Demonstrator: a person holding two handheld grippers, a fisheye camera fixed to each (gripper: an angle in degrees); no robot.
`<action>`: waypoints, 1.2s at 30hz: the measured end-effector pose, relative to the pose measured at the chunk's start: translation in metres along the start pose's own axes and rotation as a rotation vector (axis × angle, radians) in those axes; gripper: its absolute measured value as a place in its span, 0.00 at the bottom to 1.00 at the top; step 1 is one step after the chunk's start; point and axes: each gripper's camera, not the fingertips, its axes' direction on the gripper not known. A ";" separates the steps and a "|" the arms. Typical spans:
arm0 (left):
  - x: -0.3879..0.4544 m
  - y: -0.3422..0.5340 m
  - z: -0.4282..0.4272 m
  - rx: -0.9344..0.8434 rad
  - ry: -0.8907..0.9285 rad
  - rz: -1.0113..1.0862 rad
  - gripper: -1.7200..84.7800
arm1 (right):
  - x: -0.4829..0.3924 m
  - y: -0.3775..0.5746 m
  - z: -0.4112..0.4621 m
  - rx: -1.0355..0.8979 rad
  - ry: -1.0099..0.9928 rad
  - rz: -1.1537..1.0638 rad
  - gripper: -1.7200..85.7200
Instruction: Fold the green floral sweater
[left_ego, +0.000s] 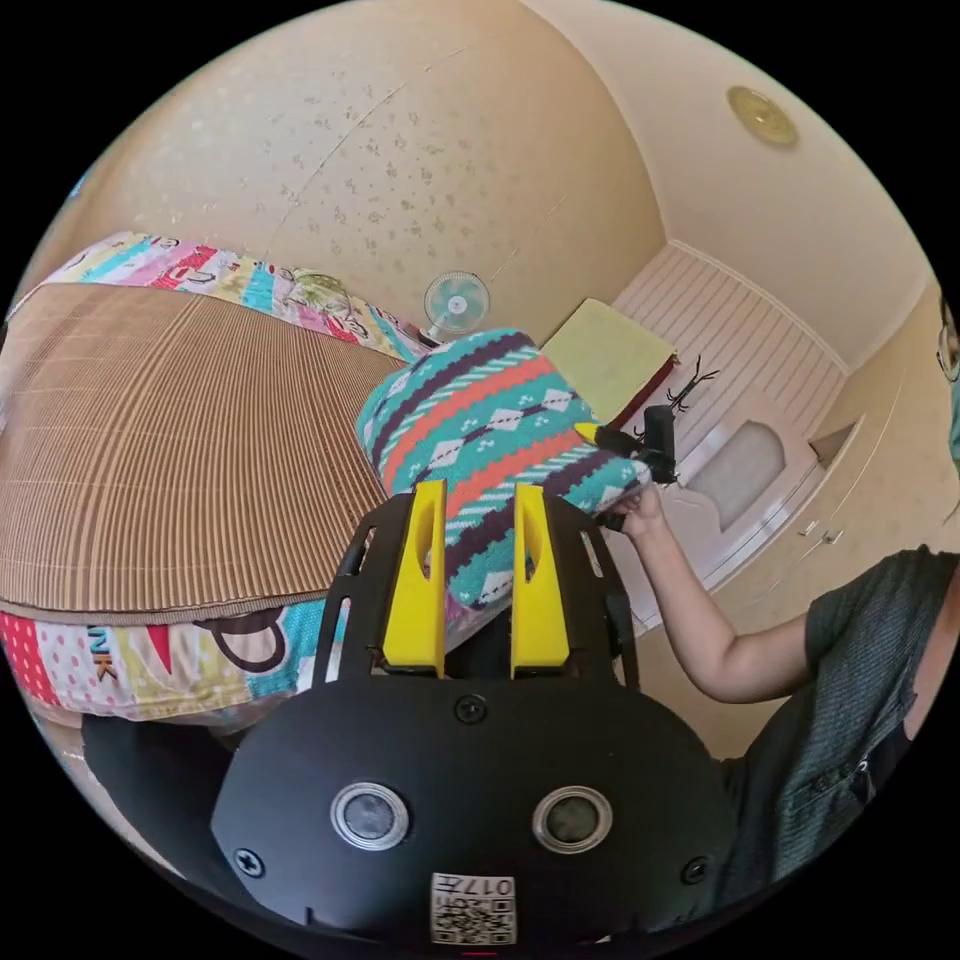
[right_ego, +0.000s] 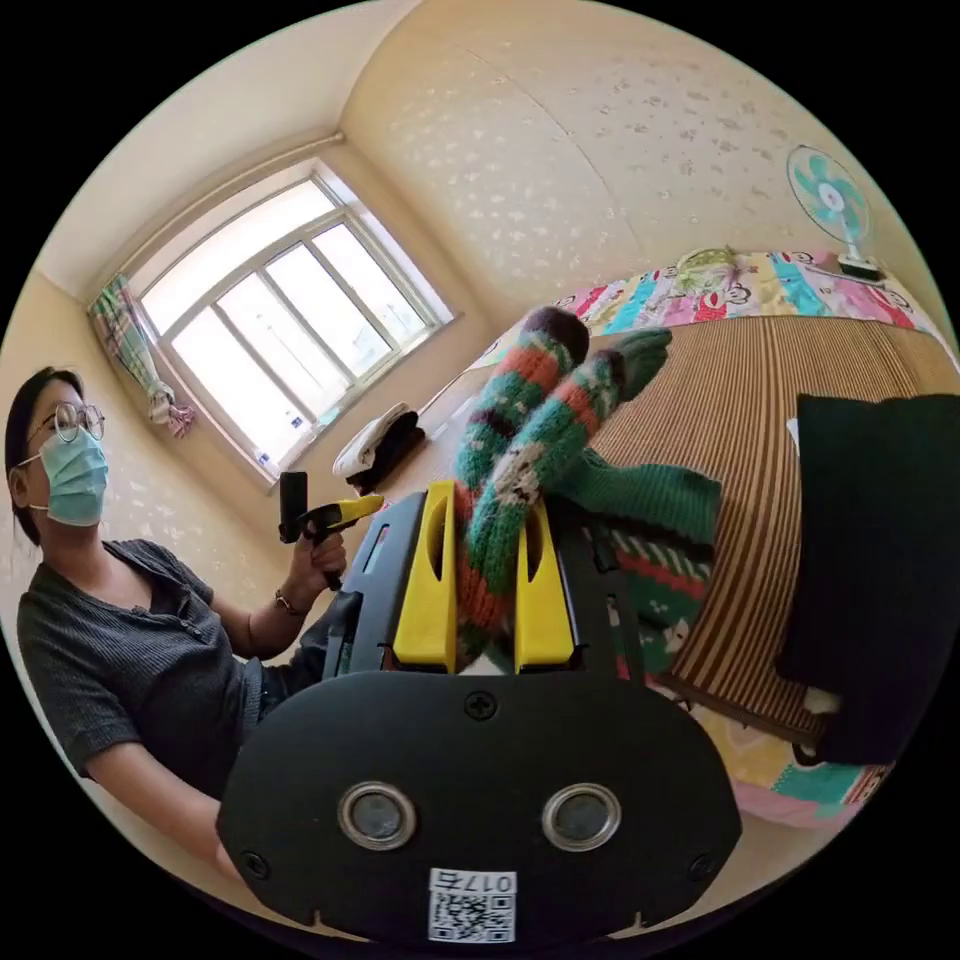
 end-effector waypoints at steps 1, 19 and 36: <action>0.002 -0.003 0.009 -0.008 0.016 0.006 0.14 | 0.030 0.024 0.001 -0.034 0.048 0.065 0.11; 0.006 -0.018 0.116 -0.165 -0.208 -0.076 0.14 | 0.133 0.047 0.001 -0.197 0.018 0.333 0.29; -0.132 0.011 -0.129 0.168 -0.448 -0.375 0.17 | 0.019 -0.042 0.252 -0.396 -0.148 0.280 0.25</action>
